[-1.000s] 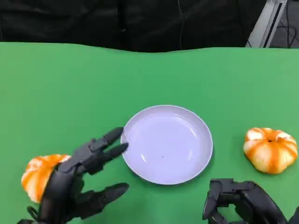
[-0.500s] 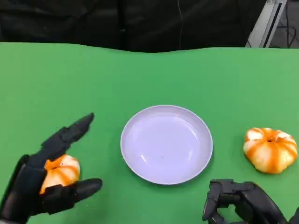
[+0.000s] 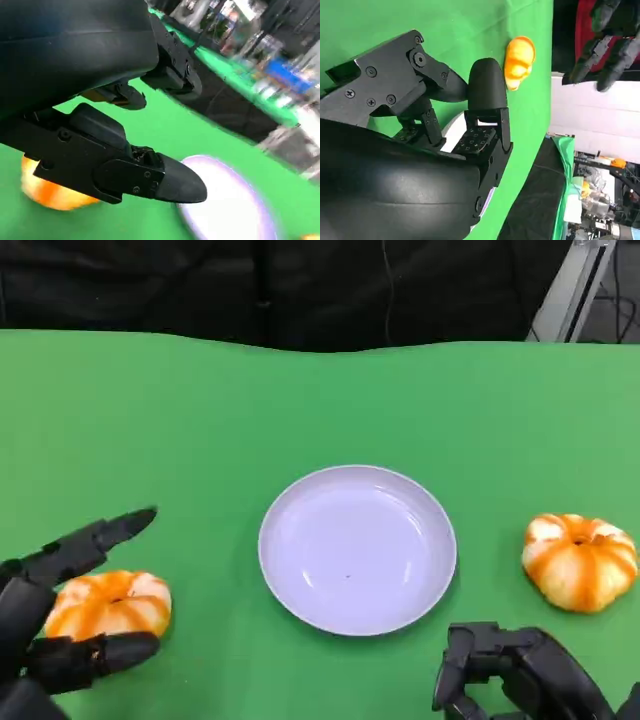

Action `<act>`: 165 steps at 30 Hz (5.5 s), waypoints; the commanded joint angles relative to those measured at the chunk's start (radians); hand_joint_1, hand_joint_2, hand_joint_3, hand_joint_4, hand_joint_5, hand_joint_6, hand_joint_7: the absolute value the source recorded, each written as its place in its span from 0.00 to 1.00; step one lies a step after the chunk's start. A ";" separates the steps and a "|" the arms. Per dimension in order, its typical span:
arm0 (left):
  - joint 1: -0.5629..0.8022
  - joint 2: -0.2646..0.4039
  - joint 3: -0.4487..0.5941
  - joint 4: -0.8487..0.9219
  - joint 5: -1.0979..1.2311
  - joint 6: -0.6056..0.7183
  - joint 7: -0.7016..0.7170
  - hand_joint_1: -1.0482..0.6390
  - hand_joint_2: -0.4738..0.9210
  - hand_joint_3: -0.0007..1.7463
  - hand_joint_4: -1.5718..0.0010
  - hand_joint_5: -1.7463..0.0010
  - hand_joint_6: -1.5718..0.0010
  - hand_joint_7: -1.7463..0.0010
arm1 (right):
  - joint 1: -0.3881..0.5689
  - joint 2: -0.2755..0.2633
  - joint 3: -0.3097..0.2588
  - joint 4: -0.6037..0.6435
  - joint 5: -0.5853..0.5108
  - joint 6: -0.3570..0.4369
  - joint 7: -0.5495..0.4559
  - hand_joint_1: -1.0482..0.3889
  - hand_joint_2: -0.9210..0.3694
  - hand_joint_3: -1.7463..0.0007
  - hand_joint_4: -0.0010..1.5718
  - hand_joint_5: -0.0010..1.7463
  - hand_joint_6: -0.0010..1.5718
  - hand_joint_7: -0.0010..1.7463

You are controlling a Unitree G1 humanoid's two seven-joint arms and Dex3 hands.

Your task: Grasp the bread from the table and place it into the plate.

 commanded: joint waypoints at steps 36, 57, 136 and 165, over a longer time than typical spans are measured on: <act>-0.055 0.188 -0.110 0.020 0.179 0.284 -0.086 0.00 1.00 0.24 0.62 1.00 0.62 1.00 | 0.006 -0.009 -0.008 -0.011 0.028 0.013 0.011 0.65 0.25 0.43 0.51 0.91 0.53 0.75; -0.187 0.241 -0.223 0.229 0.173 0.248 -0.082 0.00 1.00 0.17 0.66 1.00 0.64 1.00 | 0.013 -0.010 -0.004 -0.019 0.005 -0.006 -0.014 0.65 0.26 0.41 0.51 0.91 0.53 0.75; -0.332 0.180 -0.311 0.540 0.086 0.162 0.075 0.58 0.94 0.00 0.64 0.00 0.74 0.00 | 0.026 -0.003 0.004 -0.059 -0.006 0.036 -0.030 0.65 0.27 0.40 0.52 0.90 0.54 0.74; -0.185 0.128 -0.221 -0.106 0.117 0.264 0.087 0.58 0.95 0.00 0.64 0.00 0.72 0.00 | 0.012 0.002 0.004 -0.030 -0.014 0.014 -0.030 0.65 0.28 0.40 0.52 0.90 0.54 0.74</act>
